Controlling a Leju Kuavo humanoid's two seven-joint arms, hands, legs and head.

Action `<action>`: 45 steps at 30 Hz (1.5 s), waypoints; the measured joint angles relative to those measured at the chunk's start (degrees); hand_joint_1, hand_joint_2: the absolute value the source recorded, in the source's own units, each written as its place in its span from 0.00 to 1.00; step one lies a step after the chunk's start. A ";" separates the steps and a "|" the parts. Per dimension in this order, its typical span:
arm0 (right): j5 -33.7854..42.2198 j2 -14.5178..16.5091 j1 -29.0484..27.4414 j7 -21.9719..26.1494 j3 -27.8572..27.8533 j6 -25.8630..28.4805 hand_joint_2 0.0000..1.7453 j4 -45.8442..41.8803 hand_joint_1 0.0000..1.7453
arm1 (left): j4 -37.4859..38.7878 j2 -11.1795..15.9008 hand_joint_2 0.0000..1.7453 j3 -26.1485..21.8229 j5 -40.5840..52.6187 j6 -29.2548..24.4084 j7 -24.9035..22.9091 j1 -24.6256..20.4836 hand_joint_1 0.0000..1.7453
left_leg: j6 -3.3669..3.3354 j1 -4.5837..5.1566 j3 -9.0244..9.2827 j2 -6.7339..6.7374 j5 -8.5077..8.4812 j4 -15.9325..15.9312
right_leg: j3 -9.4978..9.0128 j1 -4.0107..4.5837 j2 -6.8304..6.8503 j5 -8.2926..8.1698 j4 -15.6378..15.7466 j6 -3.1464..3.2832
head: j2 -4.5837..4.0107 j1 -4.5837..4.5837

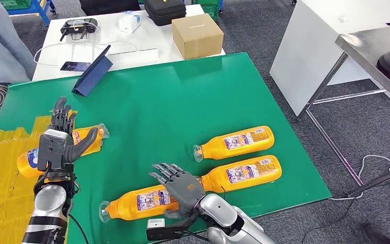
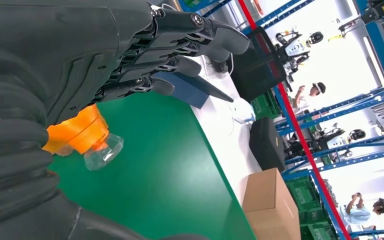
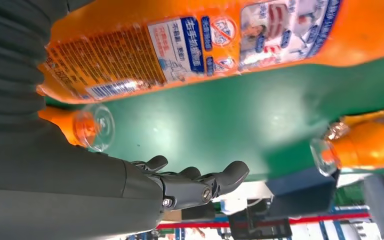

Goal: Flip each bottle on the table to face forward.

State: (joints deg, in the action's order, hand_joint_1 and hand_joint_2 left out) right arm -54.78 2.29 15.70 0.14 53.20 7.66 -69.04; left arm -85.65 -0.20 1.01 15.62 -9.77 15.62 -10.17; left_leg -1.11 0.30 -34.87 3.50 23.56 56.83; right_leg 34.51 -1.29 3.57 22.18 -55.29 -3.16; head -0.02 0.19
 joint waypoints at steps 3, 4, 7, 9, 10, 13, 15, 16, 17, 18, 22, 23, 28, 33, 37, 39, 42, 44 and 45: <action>-0.19 0.01 0.14 -0.27 0.05 -0.02 1.00 0.87 0.00 | -0.07 -0.04 1.00 0.25 0.01 -0.02 0.02 0.02 0.00 | 0.00 0.00 0.00 0.00 0.00 0.00 | 0.00 0.00 0.00 0.00 0.00 0.00 | 0.00 -0.01; -0.38 0.02 0.22 -0.52 0.08 -0.02 1.00 1.14 0.00 | -0.08 -0.05 1.00 0.32 0.02 -0.03 0.02 0.03 0.00 | 0.00 0.00 0.00 0.00 0.00 0.00 | 0.00 0.00 0.00 0.00 0.00 0.00 | 0.00 -0.01; -1.21 0.02 0.47 -1.44 0.11 0.00 1.00 1.88 0.00 | -0.15 -0.08 1.00 0.49 0.07 -0.09 0.04 0.13 0.00 | 0.00 0.00 0.00 0.00 0.00 0.00 | 0.00 0.00 0.00 0.00 0.00 0.00 | 0.00 0.01; -1.65 0.02 0.61 -1.90 0.11 0.05 1.00 2.27 0.00 | -0.18 -0.09 1.00 0.62 0.20 -0.13 0.05 0.21 0.00 | 0.00 0.00 0.00 0.00 0.00 0.00 | 0.00 0.00 0.00 -0.02 0.00 0.02 | 0.00 0.01; -1.90 0.03 0.69 -2.14 0.11 0.10 1.00 2.48 0.00 | -0.19 -0.10 1.00 0.70 0.27 -0.15 0.05 0.23 0.00 | 0.00 0.00 0.00 0.00 0.00 0.00 | 0.00 0.00 0.00 -0.03 0.00 0.04 | 0.00 0.00; -2.85 0.09 0.96 -2.96 0.08 0.42 1.00 3.13 0.00 | -0.21 -0.16 1.00 0.89 0.43 -0.20 0.03 0.33 0.00 | 0.00 0.00 0.00 0.00 0.00 0.00 | 0.00 0.00 0.00 -0.04 0.00 0.06 | 0.00 0.00; -3.37 0.20 1.07 -3.39 -0.02 0.80 1.00 3.54 0.00 | -0.21 -0.22 1.00 1.01 0.45 -0.22 -0.04 0.44 0.00 | 0.00 0.00 0.00 0.00 0.00 0.00 | 0.01 0.00 0.00 -0.04 0.00 0.06 | 0.00 -0.01; -3.55 0.26 1.10 -3.52 -0.08 0.96 1.00 3.72 0.00 | -0.21 -0.26 1.00 1.09 0.45 -0.22 -0.08 0.49 0.00 | 0.00 0.00 0.00 0.00 0.00 0.00 | 0.01 0.00 0.00 -0.04 0.00 0.06 | 0.00 0.00; -3.64 0.31 1.13 -3.59 -0.13 1.05 1.00 3.88 0.00 | -0.21 -0.29 1.00 1.15 0.45 -0.22 -0.11 0.53 0.00 | 0.00 0.00 0.00 0.00 0.00 0.00 | 0.01 0.00 0.00 -0.04 0.00 0.06 | 0.00 0.00; -3.70 0.33 1.15 -3.61 -0.15 1.10 1.00 4.03 0.00 | -0.21 -0.33 1.00 1.21 0.45 -0.22 -0.13 0.57 0.00 | 0.00 0.00 0.00 0.00 0.00 0.00 | 0.01 0.00 0.00 -0.04 0.00 0.06 | 0.00 0.00; -3.78 0.35 1.22 -3.61 -0.17 1.17 1.00 4.43 0.00 | -0.21 -0.45 1.00 1.28 0.45 -0.22 -0.19 0.69 0.00 | 0.00 0.00 0.00 0.01 0.00 0.00 | 0.02 0.00 0.00 -0.04 0.00 0.06 | 0.00 0.00; -3.85 0.35 1.23 -3.66 -0.17 1.22 1.00 4.51 0.00 | -0.21 -0.46 1.00 1.28 0.46 -0.22 -0.21 0.72 0.00 | 0.00 0.00 0.00 0.01 0.00 0.00 | 0.02 0.00 0.00 -0.04 0.00 0.06 | 0.00 0.00; -5.91 0.85 1.41 -5.25 -0.33 1.82 1.00 5.25 0.00 | -0.21 -0.57 1.00 1.51 0.67 0.00 -0.61 0.77 0.00 | 0.00 0.00 0.00 0.01 0.00 0.00 | 0.02 0.01 0.00 -0.04 0.00 0.06 | 0.00 0.00; -8.10 2.24 2.65 -6.79 -1.22 1.98 1.00 7.81 0.00 | -0.11 -0.95 1.00 2.54 0.71 0.31 -1.01 0.73 0.00 | 0.00 0.00 0.00 0.02 0.00 0.00 | 0.03 0.00 -0.01 -0.05 0.00 0.06 | 0.00 0.00; -8.80 3.33 4.64 -7.56 -1.63 0.66 1.00 11.51 0.03 | 0.15 -1.25 1.00 3.43 0.71 0.77 -1.40 0.56 0.00 | 0.00 0.00 0.01 0.02 -0.01 0.01 | 0.03 0.00 -0.01 -0.06 0.00 0.06 | 0.00 -0.01; -9.12 3.90 5.82 -8.08 -1.66 -0.39 1.00 13.82 0.10 | 0.50 -1.42 1.00 3.89 0.71 0.94 -1.47 0.30 0.00 | 0.00 0.00 0.01 0.03 -0.01 0.01 | 0.03 0.01 -0.01 -0.06 0.00 0.06 | 0.00 0.01; -9.58 4.79 7.72 -8.91 -1.66 -1.56 1.00 17.02 0.19 | 1.18 -1.69 1.00 4.46 0.71 1.03 -1.49 -0.18 0.00 | 0.00 0.00 0.03 0.08 -0.01 0.01 | 0.03 0.01 -0.03 -0.08 0.00 0.06 | 0.00 0.00; -9.84 5.45 8.91 -9.35 -1.66 -2.13 1.00 19.04 0.22 | 1.44 -1.90 1.00 4.87 0.71 1.04 -1.50 -0.37 0.00 | 0.00 0.00 0.05 0.09 -0.01 0.01 | 0.02 0.01 -0.04 -0.08 0.00 0.07 | 0.00 -0.01; -9.97 5.77 9.46 -9.50 -1.65 -2.43 1.00 20.04 0.24 | 1.49 -2.01 1.00 5.12 0.71 1.04 -1.50 -0.40 0.00 | 0.00 0.00 0.06 0.09 -0.01 0.01 | 0.02 0.01 -0.04 -0.08 0.00 0.07 | 0.00 -0.01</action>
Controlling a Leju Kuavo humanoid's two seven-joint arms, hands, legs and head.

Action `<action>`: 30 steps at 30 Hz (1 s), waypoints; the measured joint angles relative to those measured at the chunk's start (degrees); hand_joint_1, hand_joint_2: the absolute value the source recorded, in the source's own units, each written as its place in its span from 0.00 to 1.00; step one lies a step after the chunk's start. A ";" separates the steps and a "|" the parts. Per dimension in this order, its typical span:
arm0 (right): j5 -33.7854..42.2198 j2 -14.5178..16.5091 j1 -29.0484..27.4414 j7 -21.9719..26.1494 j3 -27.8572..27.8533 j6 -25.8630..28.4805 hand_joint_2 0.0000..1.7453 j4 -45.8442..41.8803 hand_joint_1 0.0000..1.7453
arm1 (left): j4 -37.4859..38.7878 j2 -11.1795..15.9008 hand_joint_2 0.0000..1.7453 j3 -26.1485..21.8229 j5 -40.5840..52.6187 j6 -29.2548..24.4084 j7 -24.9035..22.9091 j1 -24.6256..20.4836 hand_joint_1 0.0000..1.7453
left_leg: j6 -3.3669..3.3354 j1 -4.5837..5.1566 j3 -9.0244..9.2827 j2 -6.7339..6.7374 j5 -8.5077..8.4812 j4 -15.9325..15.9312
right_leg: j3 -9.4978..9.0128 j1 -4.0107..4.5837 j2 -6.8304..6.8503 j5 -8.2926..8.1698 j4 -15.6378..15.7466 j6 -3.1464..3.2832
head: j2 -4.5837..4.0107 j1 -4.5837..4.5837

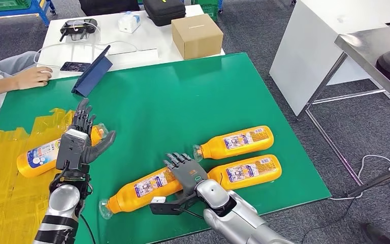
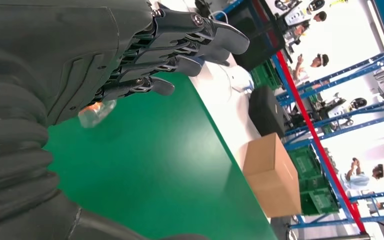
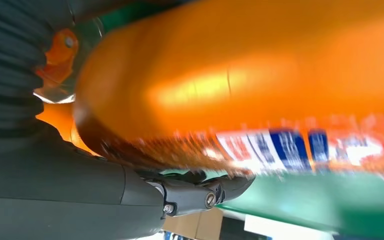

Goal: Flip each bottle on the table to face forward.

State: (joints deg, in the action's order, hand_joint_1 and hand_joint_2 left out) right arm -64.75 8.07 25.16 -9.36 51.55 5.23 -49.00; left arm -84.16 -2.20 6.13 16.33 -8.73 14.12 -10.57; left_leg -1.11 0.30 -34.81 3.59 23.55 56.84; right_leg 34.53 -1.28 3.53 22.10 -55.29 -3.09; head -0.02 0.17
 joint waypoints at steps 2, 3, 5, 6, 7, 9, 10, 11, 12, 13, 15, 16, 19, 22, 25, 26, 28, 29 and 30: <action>-0.22 0.57 0.99 -0.20 0.02 -0.54 1.00 1.92 0.28 | -0.02 -0.17 1.00 0.54 0.00 0.01 0.00 -0.02 0.00 | 0.00 0.00 0.02 0.00 0.00 0.00 | -0.01 0.00 0.00 0.00 0.00 0.00 | 0.00 0.01; -0.29 0.84 1.46 -0.25 0.03 -0.77 1.00 2.86 0.30 | -0.05 -0.25 1.00 0.87 0.00 0.02 0.02 -0.04 0.00 | 0.00 0.00 0.04 0.00 0.00 0.00 | -0.02 0.00 0.00 0.00 0.00 0.00 | 0.00 0.01; -0.37 1.34 2.38 -0.28 0.03 -1.20 1.00 4.52 0.33 | -0.12 -0.36 1.00 1.54 0.00 0.08 0.08 -0.08 0.00 | 0.00 0.00 0.10 0.01 0.00 0.00 | -0.07 0.00 -0.01 0.00 0.00 0.00 | 0.00 0.01; -0.44 1.57 2.81 -0.28 0.04 -1.39 1.00 5.30 0.36 | -0.16 -0.39 1.00 1.89 0.00 0.10 0.15 -0.11 0.00 | 0.00 0.00 0.14 0.02 0.00 0.00 | -0.11 0.00 -0.01 0.00 0.01 0.00 | 0.00 0.01; -0.52 1.76 3.22 -0.28 0.05 -1.58 1.00 6.04 0.41 | -0.20 -0.41 1.00 2.19 -0.01 0.11 0.24 -0.17 0.00 | 0.00 0.00 0.19 0.03 0.00 0.00 | -0.14 -0.01 -0.01 0.00 0.01 0.00 | 0.00 0.01; -0.66 2.09 3.96 -0.27 0.08 -1.82 1.00 7.47 0.53 | -0.24 -0.45 1.00 2.75 -0.07 0.11 0.47 -0.36 0.00 | 0.00 0.00 0.26 0.04 0.00 0.00 | -0.22 -0.01 -0.01 0.00 0.01 0.01 | 0.00 0.00; -0.72 2.26 4.27 -0.27 0.09 -1.85 1.00 8.10 0.61 | -0.25 -0.46 1.00 2.97 -0.12 0.11 0.60 -0.46 0.00 | 0.00 0.00 0.29 0.04 0.00 0.00 | -0.25 -0.01 -0.01 -0.01 0.02 0.02 | 0.00 0.01; -0.79 2.41 4.51 -0.26 0.10 -1.75 1.00 8.63 0.66 | -0.27 -0.47 1.00 3.15 -0.18 0.10 0.71 -0.52 0.00 | 0.00 0.00 0.32 0.04 0.00 -0.01 | -0.26 -0.01 -0.01 -0.01 0.02 0.02 | 0.00 0.01; -0.90 2.56 4.68 -0.26 0.10 -1.46 1.00 9.10 0.71 | -0.32 -0.48 1.00 3.25 -0.25 0.08 0.83 -0.56 0.00 | 0.01 0.00 0.34 0.04 0.00 -0.01 | -0.27 -0.01 -0.02 -0.02 0.02 0.04 | 0.00 0.01; -1.01 2.70 4.80 -0.26 0.10 -1.01 1.00 9.52 0.73 | -0.39 -0.48 1.00 3.32 -0.33 0.04 0.91 -0.57 0.00 | 0.02 -0.01 0.36 0.04 -0.02 -0.01 | -0.28 -0.01 -0.02 -0.03 0.02 0.04 | 0.00 0.01; -1.19 2.92 4.90 -0.28 0.10 0.11 1.00 10.17 0.73 | -0.59 -0.49 1.00 3.37 -0.57 -0.04 1.04 -0.56 0.00 | 0.02 -0.01 0.37 0.04 -0.05 -0.01 | -0.29 -0.01 -0.02 -0.06 0.02 0.05 | 0.00 0.00; -1.22 3.00 4.91 -0.29 0.10 0.54 1.00 10.41 0.73 | -0.66 -0.49 1.00 3.39 -0.68 -0.07 1.07 -0.56 0.00 | 0.02 -0.01 0.38 0.04 -0.07 -0.01 | -0.30 -0.01 -0.02 -0.07 0.02 0.06 | 0.00 0.01; -1.23 3.20 5.00 -0.31 0.10 1.01 1.00 10.88 0.73 | -0.76 -0.49 1.00 3.40 -0.81 -0.11 1.11 -0.55 0.00 | 0.02 -0.01 0.38 0.04 -0.10 -0.01 | -0.30 -0.01 -0.02 -0.13 0.02 0.11 | 0.00 0.01; -1.22 3.34 5.08 -0.32 0.10 1.04 1.00 11.12 0.82 | -0.92 -0.49 1.00 3.40 -0.87 -0.11 1.11 -0.55 0.00 | 0.03 -0.01 0.38 0.05 -0.11 -0.01 | -0.30 -0.01 -0.02 -0.15 0.02 0.13 | 0.00 0.01; -1.22 3.44 5.10 -0.32 0.09 1.85 1.00 11.23 0.99 | -1.08 -0.49 1.00 3.40 -0.91 -0.14 1.12 -0.52 0.00 | 0.04 -0.01 0.38 0.05 -0.12 -0.01 | -0.30 -0.01 -0.02 -0.16 0.02 0.13 | 0.00 0.00; -1.23 3.48 5.01 -0.32 0.05 2.69 1.00 11.24 1.00 | -1.15 -0.49 1.00 3.40 -0.95 -0.19 1.13 -0.47 0.00 | 0.04 -0.01 0.38 0.05 -0.12 -0.01 | -0.30 0.00 -0.02 -0.16 0.02 0.13 | 0.00 -0.01; -1.57 3.52 4.51 -0.39 -0.26 5.54 1.00 11.04 1.00 | -1.62 -0.49 1.00 3.40 -1.16 -0.41 1.19 -0.20 0.00 | 0.03 -0.01 0.36 0.04 -0.13 -0.01 | -0.30 0.00 -0.02 -0.16 0.02 0.12 | 0.00 0.00; -2.03 3.49 4.02 -0.49 -0.58 7.14 1.00 10.68 1.00 | -2.01 -0.49 1.00 3.38 -1.27 -0.57 1.22 0.03 0.00 | 0.03 -0.01 0.33 0.04 -0.14 -0.01 | -0.28 0.00 -0.02 -0.17 0.02 0.12 | 0.00 0.00; -2.72 3.41 3.35 -0.59 -1.03 8.79 1.00 10.01 1.00 | -2.51 -0.49 1.00 3.35 -1.35 -0.75 1.26 0.30 0.00 | 0.02 -0.01 0.29 0.04 -0.15 -0.01 | -0.26 0.00 -0.02 -0.17 0.02 0.11 | 0.00 0.01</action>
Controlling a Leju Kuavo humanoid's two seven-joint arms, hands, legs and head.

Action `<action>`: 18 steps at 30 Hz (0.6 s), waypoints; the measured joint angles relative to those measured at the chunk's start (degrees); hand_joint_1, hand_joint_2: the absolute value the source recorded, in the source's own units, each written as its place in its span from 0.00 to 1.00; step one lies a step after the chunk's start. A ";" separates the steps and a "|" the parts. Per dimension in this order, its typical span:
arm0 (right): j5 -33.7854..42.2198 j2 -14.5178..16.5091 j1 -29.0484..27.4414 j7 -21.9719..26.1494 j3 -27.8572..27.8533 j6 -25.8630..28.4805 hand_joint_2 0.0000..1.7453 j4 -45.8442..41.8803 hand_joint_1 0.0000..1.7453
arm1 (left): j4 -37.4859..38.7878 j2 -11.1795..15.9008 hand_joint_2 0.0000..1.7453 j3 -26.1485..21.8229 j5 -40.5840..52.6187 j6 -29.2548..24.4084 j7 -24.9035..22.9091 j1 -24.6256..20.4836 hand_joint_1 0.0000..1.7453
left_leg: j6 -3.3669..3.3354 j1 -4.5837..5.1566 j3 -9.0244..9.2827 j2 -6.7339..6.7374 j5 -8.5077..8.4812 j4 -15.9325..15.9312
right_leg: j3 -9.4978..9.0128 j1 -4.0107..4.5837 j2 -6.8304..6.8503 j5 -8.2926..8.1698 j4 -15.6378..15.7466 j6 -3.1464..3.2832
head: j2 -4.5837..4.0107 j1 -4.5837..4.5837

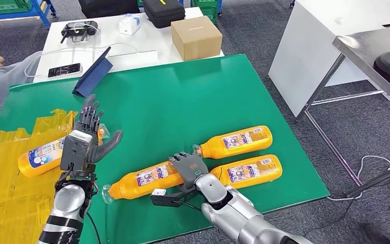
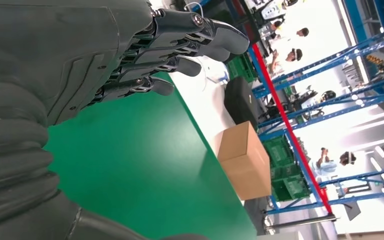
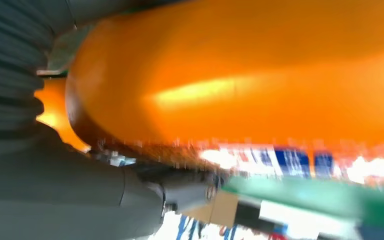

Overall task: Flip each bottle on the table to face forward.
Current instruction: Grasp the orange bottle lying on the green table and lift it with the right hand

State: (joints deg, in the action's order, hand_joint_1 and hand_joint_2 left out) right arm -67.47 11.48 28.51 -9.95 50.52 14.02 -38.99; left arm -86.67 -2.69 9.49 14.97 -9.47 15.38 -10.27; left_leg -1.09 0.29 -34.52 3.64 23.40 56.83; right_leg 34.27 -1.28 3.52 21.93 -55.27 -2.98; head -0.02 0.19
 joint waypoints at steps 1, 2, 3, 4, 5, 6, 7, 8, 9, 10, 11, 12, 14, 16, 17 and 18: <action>-0.87 -0.12 -0.81 -0.10 -0.53 1.59 1.00 -0.98 1.00 | -0.55 0.00 1.00 -0.04 -0.02 -0.14 0.03 0.28 0.00 | -0.01 0.00 -0.05 0.00 -0.01 0.00 | 0.04 0.00 0.00 0.00 0.00 -0.01 | 0.00 0.00; -1.85 -0.28 -1.75 -0.12 -1.14 3.29 1.00 -2.24 1.00 | -1.15 0.00 1.00 -0.09 -0.04 -0.27 0.04 0.57 0.00 | -0.02 0.00 -0.11 0.00 -0.02 0.00 | 0.09 0.00 0.00 -0.01 0.00 -0.01 | 0.00 0.00; -2.91 -0.46 -2.70 0.01 -1.81 5.12 1.00 -3.75 1.00 | -1.75 0.00 1.00 -0.16 -0.07 -0.36 0.05 0.83 0.00 | -0.04 0.00 -0.17 0.00 -0.03 0.00 | 0.15 0.01 0.00 -0.02 -0.01 -0.02 | 0.00 0.01; -4.01 -0.63 -3.65 0.22 -2.50 7.07 1.00 -5.33 1.00 | -2.28 0.00 1.00 -0.22 -0.09 -0.41 0.05 1.06 0.00 | -0.04 0.00 -0.23 0.00 -0.03 0.00 | 0.20 0.01 0.01 -0.02 -0.01 -0.02 | 0.00 0.01; -5.15 -0.78 -4.61 0.55 -3.24 9.18 1.00 -7.05 1.00 | -2.74 0.00 1.00 -0.27 -0.11 -0.50 0.05 1.25 0.00 | -0.04 0.01 -0.29 -0.01 -0.03 0.01 | 0.25 0.01 0.01 -0.02 -0.01 -0.02 | 0.00 0.00; -6.30 -0.90 -5.58 0.95 -4.04 11.48 1.00 -8.86 1.00 | -3.10 0.00 1.00 -0.32 -0.13 -0.62 0.05 1.40 0.00 | -0.04 0.01 -0.34 -0.01 -0.03 0.01 | 0.30 0.01 0.01 -0.02 -0.01 -0.02 | 0.00 0.01; -7.29 -0.99 -6.53 1.39 -4.86 13.74 1.00 -10.61 1.00 | -3.38 0.00 1.00 -0.34 -0.13 -0.75 0.05 1.53 0.00 | -0.03 0.01 -0.38 -0.01 -0.03 0.01 | 0.34 0.02 0.01 -0.02 -0.01 -0.02 | 0.00 0.00; -8.05 -1.04 -7.46 1.90 -5.77 15.83 1.00 -12.40 1.00 | -3.60 0.00 1.00 -0.36 -0.12 -0.87 0.05 1.66 0.00 | -0.03 0.01 -0.42 -0.02 -0.03 0.01 | 0.39 0.02 0.01 -0.02 -0.01 -0.02 | 0.00 -0.01; -8.46 -1.08 -8.34 2.42 -6.72 17.43 1.00 -14.11 1.00 | -3.72 0.00 1.00 -0.36 -0.07 -0.96 0.05 1.78 0.00 | -0.03 0.01 -0.45 -0.01 -0.03 0.01 | 0.42 0.02 0.01 -0.02 -0.01 -0.02 | 0.00 0.00; -8.60 -1.09 -9.02 2.84 -7.53 18.41 1.00 -15.47 1.00 | -3.79 0.00 1.00 -0.35 -0.01 -1.01 0.06 1.87 0.00 | -0.03 0.01 -0.48 -0.01 -0.03 0.01 | 0.45 0.02 0.01 -0.02 -0.01 -0.02 | 0.00 0.00; -8.58 -1.10 -9.65 3.20 -8.37 18.91 1.00 -16.75 1.00 | -3.82 -0.01 1.00 -0.31 0.15 -1.08 0.07 1.93 0.00 | -0.03 0.01 -0.51 -0.01 -0.03 0.01 | 0.48 0.02 0.01 -0.02 -0.01 -0.02 | 0.00 0.00; -8.54 -1.12 -10.17 3.46 -9.09 19.09 1.00 -17.77 1.00 | -3.82 -0.01 1.00 -0.25 0.29 -1.17 0.07 1.98 0.00 | -0.03 0.01 -0.53 -0.01 -0.03 0.01 | 0.51 0.02 0.01 -0.02 -0.01 -0.02 | 0.00 0.01; -8.65 -1.19 -10.96 3.85 -10.26 19.29 1.00 -19.22 1.00 | -3.84 -0.03 1.00 -0.12 0.52 -1.35 0.06 2.03 0.00 | -0.03 0.01 -0.57 -0.01 -0.03 0.01 | 0.55 0.02 0.01 -0.02 -0.01 -0.02 | 0.00 0.00; -8.90 -1.25 -11.49 4.10 -11.06 19.63 1.00 -20.06 1.00 | -3.89 -0.09 1.00 -0.05 0.57 -1.40 0.05 2.05 0.00 | -0.03 0.02 -0.59 -0.01 -0.03 0.01 | 0.56 0.02 0.00 -0.03 -0.01 -0.03 | 0.00 -0.01; -8.98 -1.25 -11.69 4.20 -11.35 19.79 1.00 -20.33 1.00 | -3.90 -0.13 1.00 -0.04 0.60 -1.41 0.05 2.06 0.00 | -0.03 0.02 -0.59 -0.01 -0.03 0.01 | 0.57 0.02 0.00 -0.03 -0.01 -0.03 | 0.00 0.00; -9.04 -1.25 -11.87 4.27 -11.57 19.87 1.00 -20.55 1.00 | -3.91 -0.16 1.00 -0.04 0.61 -1.41 0.05 2.07 0.00 | -0.03 0.02 -0.59 -0.01 -0.03 0.01 | 0.57 0.02 0.00 -0.03 -0.01 -0.03 | 0.00 -0.01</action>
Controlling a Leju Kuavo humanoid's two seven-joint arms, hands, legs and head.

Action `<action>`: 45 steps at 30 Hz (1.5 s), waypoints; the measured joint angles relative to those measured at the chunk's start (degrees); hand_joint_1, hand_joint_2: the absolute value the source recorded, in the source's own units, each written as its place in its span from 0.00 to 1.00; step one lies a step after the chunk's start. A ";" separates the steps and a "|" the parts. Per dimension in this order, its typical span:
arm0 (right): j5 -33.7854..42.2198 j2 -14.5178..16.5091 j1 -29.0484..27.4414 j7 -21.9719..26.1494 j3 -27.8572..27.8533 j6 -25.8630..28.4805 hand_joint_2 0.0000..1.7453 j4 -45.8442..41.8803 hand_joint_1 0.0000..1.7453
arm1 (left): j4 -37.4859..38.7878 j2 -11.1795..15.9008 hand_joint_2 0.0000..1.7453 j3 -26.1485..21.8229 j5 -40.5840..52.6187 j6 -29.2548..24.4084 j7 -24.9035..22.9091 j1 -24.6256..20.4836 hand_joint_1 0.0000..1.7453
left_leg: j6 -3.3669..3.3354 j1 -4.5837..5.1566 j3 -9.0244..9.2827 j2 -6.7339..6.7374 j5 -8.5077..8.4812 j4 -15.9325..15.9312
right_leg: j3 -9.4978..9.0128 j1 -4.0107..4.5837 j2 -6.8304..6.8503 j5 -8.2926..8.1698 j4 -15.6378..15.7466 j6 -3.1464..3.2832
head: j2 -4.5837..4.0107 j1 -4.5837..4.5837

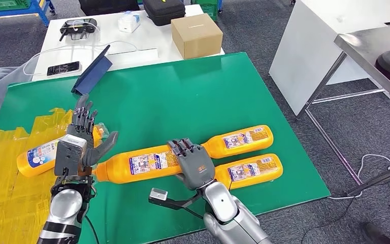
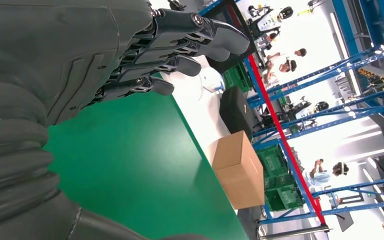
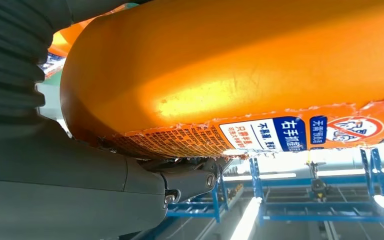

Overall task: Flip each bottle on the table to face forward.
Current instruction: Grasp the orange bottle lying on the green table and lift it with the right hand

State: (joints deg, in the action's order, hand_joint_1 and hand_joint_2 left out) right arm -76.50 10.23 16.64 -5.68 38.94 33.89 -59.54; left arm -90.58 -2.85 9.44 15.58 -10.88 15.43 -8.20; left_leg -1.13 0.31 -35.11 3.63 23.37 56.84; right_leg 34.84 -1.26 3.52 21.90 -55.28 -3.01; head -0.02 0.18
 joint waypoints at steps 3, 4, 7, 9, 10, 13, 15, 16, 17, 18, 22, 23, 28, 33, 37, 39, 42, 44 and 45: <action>-0.02 0.00 -0.43 0.11 -0.31 0.10 1.00 -0.43 1.00 | -0.04 -0.08 1.00 -0.01 0.03 -0.01 0.00 0.05 0.00 | 0.00 0.00 0.00 0.00 0.00 0.00 | 0.00 0.01 0.00 0.00 0.00 0.00 | 0.00 0.00; -0.03 0.00 -0.54 0.12 -0.37 0.17 1.00 -0.54 1.00 | -0.07 -0.10 1.00 -0.01 0.04 -0.02 0.00 0.06 0.00 | 0.00 0.00 -0.01 0.00 0.00 0.00 | 0.01 0.01 0.00 0.00 0.00 0.00 | 0.00 0.00; -0.43 0.03 -0.81 0.21 -0.81 0.51 1.00 -0.72 1.00 | -0.30 -0.14 1.00 -0.02 0.04 -0.30 0.00 0.17 0.00 | 0.00 0.00 -0.03 0.01 0.00 0.00 | 0.02 0.02 0.00 0.00 0.00 0.00 | 0.00 -0.01; -1.02 0.03 -0.92 0.11 -1.29 0.58 1.00 -0.79 1.00 | -0.55 -0.15 1.00 -0.04 0.04 -0.78 0.00 0.39 0.00 | 0.00 0.00 -0.04 0.01 0.00 0.00 | 0.03 0.02 0.00 0.00 0.00 0.00 | 0.00 0.00; -1.52 0.03 -0.95 -0.20 -1.51 0.49 1.00 -0.82 1.00 | -0.71 -0.16 1.00 -0.07 0.03 -1.06 0.00 0.55 0.00 | 0.00 0.00 -0.05 0.01 0.00 0.00 | 0.03 0.02 0.00 0.00 0.00 0.00 | 0.00 0.00; -4.53 0.01 -0.94 -3.11 -2.29 -0.88 1.00 -0.82 1.00 | -1.37 -0.26 1.00 -0.34 0.02 -1.84 0.00 1.13 0.00 | 0.00 0.00 -0.06 0.00 0.00 0.00 | 0.04 0.02 0.00 0.01 0.00 0.00 | 0.00 0.01; -7.23 -0.05 -0.90 -6.36 -3.05 -2.67 1.00 -0.79 1.00 | -1.86 -0.31 1.00 -0.68 -0.01 -2.20 0.00 1.50 0.00 | 0.00 0.00 -0.07 -0.02 0.00 0.00 | 0.04 0.02 0.01 0.01 0.00 0.00 | 0.00 0.01; -8.41 -0.12 -0.86 -7.93 -3.48 -3.54 1.00 -0.77 1.00 | -2.10 -0.33 1.00 -0.88 -0.02 -2.32 0.00 1.69 0.00 | 0.00 0.00 -0.08 -0.03 0.00 0.00 | 0.04 0.02 0.01 0.00 0.00 0.00 | 0.00 0.00; -9.28 -0.22 -0.79 -9.20 -3.91 -4.26 1.00 -0.75 1.00 | -2.32 -0.37 1.00 -1.10 -0.02 -2.40 0.00 1.89 0.00 | 0.00 0.00 -0.08 -0.03 0.00 0.00 | 0.04 0.02 0.01 0.00 0.00 0.00 | 0.00 0.00; -10.13 -0.35 -0.64 -10.43 -4.43 -5.05 1.00 -0.69 1.00 | -2.57 -0.44 1.00 -1.36 0.00 -2.45 -0.01 2.09 0.00 | 0.00 0.00 -0.08 -0.03 0.00 0.00 | 0.04 0.02 0.01 0.00 0.00 0.00 | 0.00 0.00; -12.34 -1.06 0.44 -15.27 -7.16 -9.35 1.00 -0.14 1.00 | -3.54 -0.75 1.00 -2.18 0.59 -2.30 -0.24 2.74 0.00 | -0.01 0.00 -0.08 -0.06 -0.01 0.00 | 0.04 0.01 0.02 0.00 0.00 0.00 | 0.00 0.00; -12.40 -1.29 0.75 -16.09 -7.83 -10.35 1.00 0.06 1.00 | -3.69 -0.82 1.00 -2.32 0.85 -2.23 -0.29 2.86 0.00 | -0.01 0.00 -0.08 -0.07 -0.01 0.00 | 0.04 0.01 0.02 0.00 0.00 -0.01 | 0.00 0.01; -12.43 -2.12 1.96 -17.19 -10.27 -12.92 1.00 0.98 1.00 | -3.84 -1.23 1.00 -2.91 1.46 -2.14 -0.36 3.01 0.00 | -0.01 0.01 -0.09 -0.04 -0.01 0.01 | 0.04 0.02 0.02 -0.02 0.00 -0.02 | 0.00 0.01; -12.43 -2.32 2.19 -17.32 -11.44 -13.31 1.00 1.61 1.00 | -3.84 -1.40 1.00 -3.06 1.51 -2.14 -0.38 3.03 0.00 | -0.01 0.00 -0.10 -0.05 -0.01 0.01 | 0.06 0.04 0.02 -0.01 0.00 -0.01 | 0.00 -0.01; -12.08 -2.48 1.96 -17.27 -12.52 -11.54 1.00 1.52 1.00 | -3.84 -1.57 1.00 -3.31 1.51 -2.14 -0.44 3.24 0.00 | -0.01 0.00 -0.10 -0.06 -0.01 0.01 | 0.07 0.04 0.02 -0.01 0.00 -0.01 | 0.00 -0.01; -10.79 -2.62 1.25 -16.19 -13.62 -7.86 1.00 0.51 1.00 | -3.84 -1.58 1.00 -3.51 1.47 -2.02 -0.45 3.59 0.00 | -0.01 0.00 -0.11 -0.06 -0.01 0.01 | 0.07 0.03 0.02 -0.01 0.00 -0.01 | 0.00 -0.01; -4.50 -2.82 -0.65 -11.21 -15.91 -0.38 1.00 -3.03 1.00 | -3.84 -1.58 1.00 -3.64 1.16 -1.85 -0.39 4.27 0.00 | -0.01 0.01 -0.12 -0.07 0.00 0.01 | 0.08 0.03 0.03 -0.01 0.00 -0.01 | 0.00 -0.01; 4.18 -2.80 -2.60 -4.00 -17.92 3.49 1.00 -7.14 1.00 | -3.80 -1.58 1.00 -3.64 0.73 -1.85 -0.19 4.69 0.00 | -0.01 0.01 -0.14 -0.08 0.00 0.01 | 0.09 0.03 0.03 0.00 0.00 -0.01 | 0.00 -0.01; 9.01 -2.68 -3.65 0.04 -18.98 4.60 1.00 -9.48 1.00 | -3.75 -1.58 1.00 -3.63 0.48 -1.85 -0.05 4.89 0.00 | -0.01 0.01 -0.15 -0.08 0.01 0.01 | 0.10 0.03 0.03 0.00 0.00 -0.01 | 0.00 -0.01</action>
State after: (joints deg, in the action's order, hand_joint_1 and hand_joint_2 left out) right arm -67.50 7.55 12.99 -5.64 19.97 38.49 -69.02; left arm -94.33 -4.44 5.81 16.06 -12.74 15.38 -3.31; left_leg -1.13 0.32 -35.26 3.55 23.38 56.85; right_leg 34.94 -1.23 3.55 21.89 -55.28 -3.02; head -0.02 0.17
